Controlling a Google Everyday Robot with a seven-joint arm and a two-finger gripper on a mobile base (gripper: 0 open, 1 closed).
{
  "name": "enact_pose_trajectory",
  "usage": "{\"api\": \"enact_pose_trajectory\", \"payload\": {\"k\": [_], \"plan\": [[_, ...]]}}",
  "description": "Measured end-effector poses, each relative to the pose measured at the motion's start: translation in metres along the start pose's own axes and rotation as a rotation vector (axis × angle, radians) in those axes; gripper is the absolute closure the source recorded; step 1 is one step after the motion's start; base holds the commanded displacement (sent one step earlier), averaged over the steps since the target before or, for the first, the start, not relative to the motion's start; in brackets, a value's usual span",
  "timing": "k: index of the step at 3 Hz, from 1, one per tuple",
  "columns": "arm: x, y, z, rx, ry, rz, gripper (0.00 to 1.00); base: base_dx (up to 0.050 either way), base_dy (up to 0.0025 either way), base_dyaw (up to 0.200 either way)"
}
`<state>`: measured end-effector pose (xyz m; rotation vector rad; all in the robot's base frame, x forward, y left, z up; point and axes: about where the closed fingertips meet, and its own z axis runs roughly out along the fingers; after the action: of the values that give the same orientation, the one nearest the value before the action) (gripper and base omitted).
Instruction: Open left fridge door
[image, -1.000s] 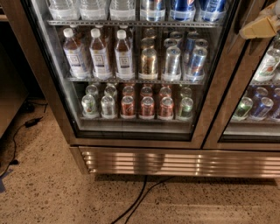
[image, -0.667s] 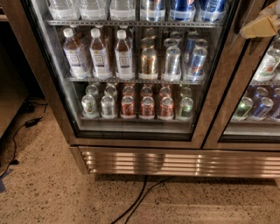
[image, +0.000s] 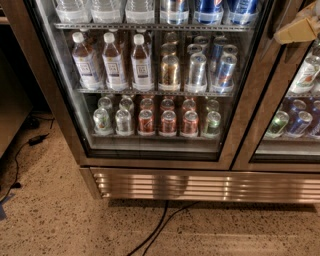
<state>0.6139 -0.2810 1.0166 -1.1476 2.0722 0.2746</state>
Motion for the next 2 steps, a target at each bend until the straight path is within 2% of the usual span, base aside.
{"api": "enact_pose_trajectory", "payload": {"k": [2], "plan": [[-0.0006,-0.0019,-0.0019,0.009,-0.001,0.002,1.00,0.000,0.00000,0.000]]}}
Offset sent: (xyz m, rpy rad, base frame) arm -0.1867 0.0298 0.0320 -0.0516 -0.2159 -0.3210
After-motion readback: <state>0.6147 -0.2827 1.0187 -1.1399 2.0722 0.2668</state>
